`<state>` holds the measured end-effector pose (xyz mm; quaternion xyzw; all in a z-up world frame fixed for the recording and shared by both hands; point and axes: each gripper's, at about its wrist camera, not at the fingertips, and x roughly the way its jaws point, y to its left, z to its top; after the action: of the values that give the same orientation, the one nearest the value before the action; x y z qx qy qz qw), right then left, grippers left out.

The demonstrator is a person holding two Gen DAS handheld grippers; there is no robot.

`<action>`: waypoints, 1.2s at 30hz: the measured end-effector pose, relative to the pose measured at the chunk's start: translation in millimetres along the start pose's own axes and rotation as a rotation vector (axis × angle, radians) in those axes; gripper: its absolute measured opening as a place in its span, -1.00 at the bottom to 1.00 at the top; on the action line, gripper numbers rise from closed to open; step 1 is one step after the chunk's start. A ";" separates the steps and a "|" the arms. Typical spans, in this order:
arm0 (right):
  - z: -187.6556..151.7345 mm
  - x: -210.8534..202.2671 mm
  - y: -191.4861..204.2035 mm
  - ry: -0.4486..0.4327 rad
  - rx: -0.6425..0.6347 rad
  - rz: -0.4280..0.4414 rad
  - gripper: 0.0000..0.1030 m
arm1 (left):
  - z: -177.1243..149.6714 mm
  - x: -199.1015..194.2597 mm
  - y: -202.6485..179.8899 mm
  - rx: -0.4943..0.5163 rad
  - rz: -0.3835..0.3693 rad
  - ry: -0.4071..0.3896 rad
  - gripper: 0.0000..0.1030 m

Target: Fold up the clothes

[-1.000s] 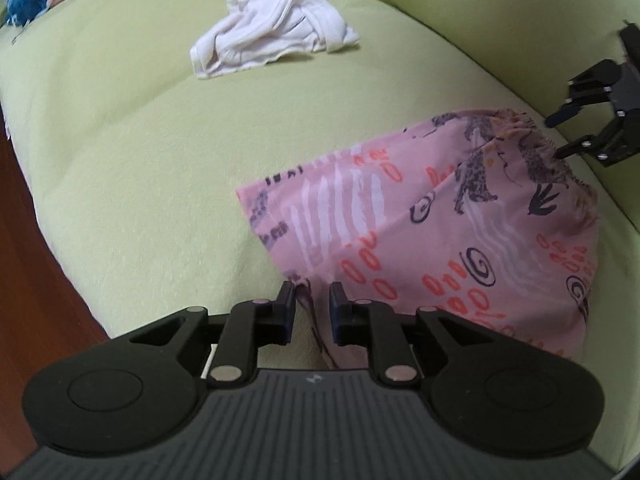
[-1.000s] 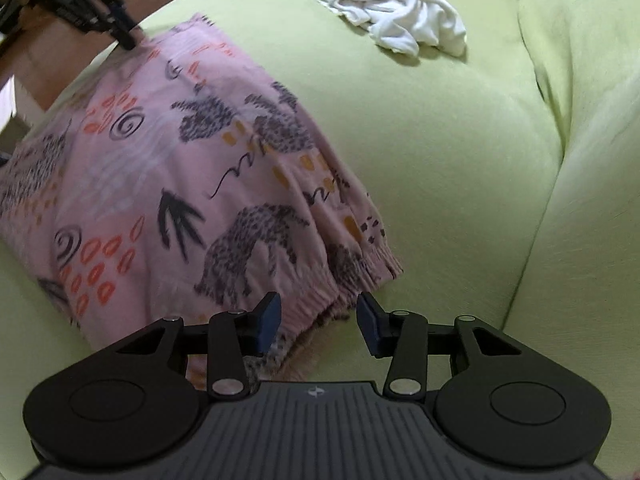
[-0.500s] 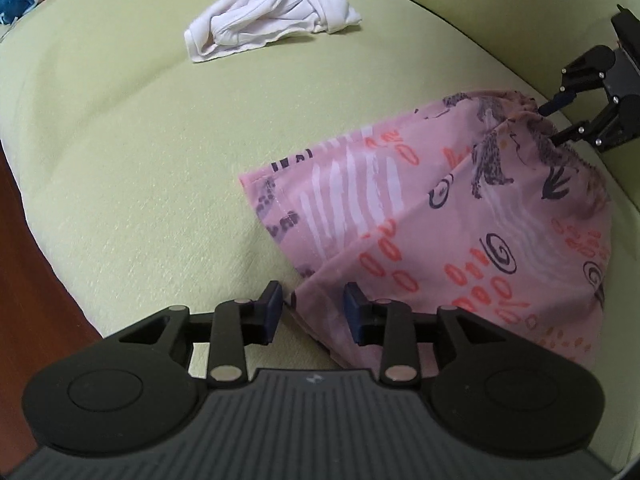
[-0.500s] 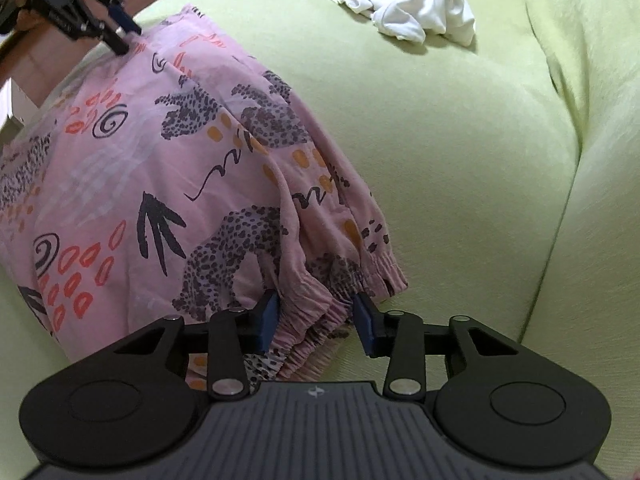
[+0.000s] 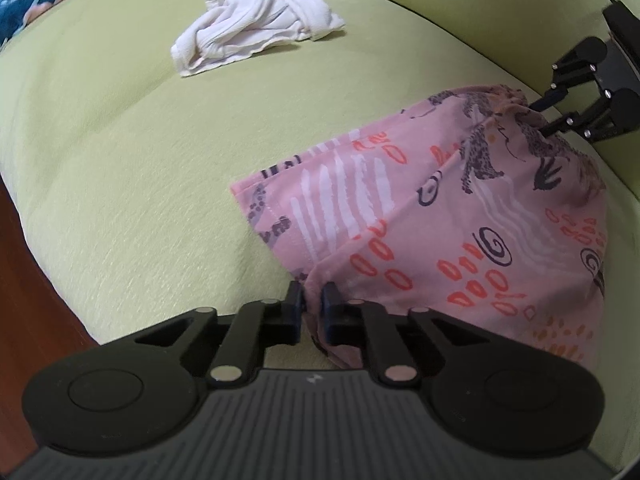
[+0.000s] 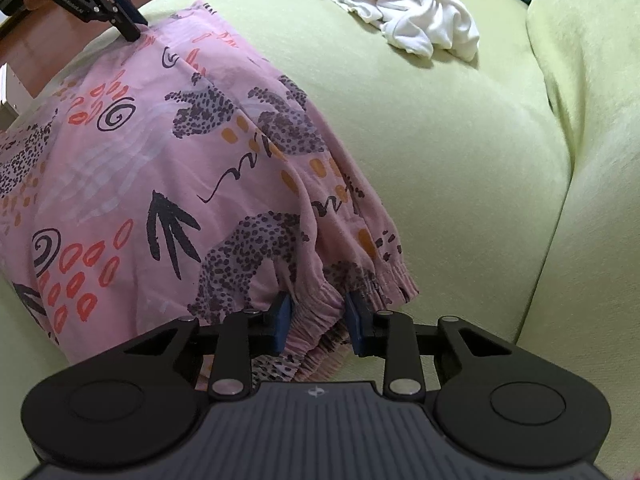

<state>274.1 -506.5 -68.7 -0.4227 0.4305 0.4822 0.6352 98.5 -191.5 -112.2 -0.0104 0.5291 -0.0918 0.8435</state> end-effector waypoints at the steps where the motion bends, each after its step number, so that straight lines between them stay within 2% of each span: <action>1: 0.7 0.7 -0.8 0.001 0.009 0.005 -0.64 | -0.6 -0.3 -2.2 0.013 0.006 -0.005 -0.90; 4: 1.5 -3.0 1.4 -0.003 0.010 -0.025 -0.78 | -2.9 -5.6 -7.5 0.047 0.029 -0.028 -0.92; 8: 0.3 -26.0 7.7 -0.053 0.050 -0.103 -0.80 | -3.9 -26.3 -12.9 0.064 0.061 -0.078 -0.92; 12: 1.4 -51.5 10.1 -0.104 0.141 -0.190 -0.80 | 12.5 -46.5 -16.3 0.090 0.093 -0.154 -0.92; 15: 3.8 -53.7 1.3 -0.109 0.222 -0.231 -0.80 | 28.6 -46.7 -9.9 0.107 0.127 -0.190 -0.92; 18: 7.0 -39.7 -9.5 -0.083 0.275 -0.224 -0.80 | 40.5 -29.6 -0.1 0.129 0.134 -0.173 -0.92; 22: 12.8 -19.2 -14.6 -0.038 0.265 -0.225 -0.79 | 45.2 -6.9 2.8 0.200 0.142 -0.152 -0.92; 29: 19.8 -5.8 -27.2 -0.028 0.272 -0.254 -0.77 | 48.3 8.2 9.6 0.209 0.139 -0.146 -0.91; 32: 23.9 9.5 -28.6 0.023 0.276 -0.269 -0.48 | 43.6 19.7 12.2 0.218 0.144 -0.093 -0.84; 33: 25.0 13.9 -29.0 0.032 0.283 -0.289 -0.22 | 43.5 21.3 14.3 0.212 0.142 -0.082 -0.83; 34: 26.4 15.1 -29.3 0.039 0.295 -0.310 -0.05 | 43.9 22.0 16.5 0.206 0.139 -0.074 -0.79; 36: 30.1 8.7 -29.4 0.044 0.340 -0.351 0.06 | 48.3 16.4 21.8 0.196 0.132 -0.076 -0.75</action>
<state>308.4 -480.9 -65.2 -0.3883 0.4393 0.2757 0.7617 151.7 -176.7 -108.0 0.1033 0.4849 -0.0870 0.8641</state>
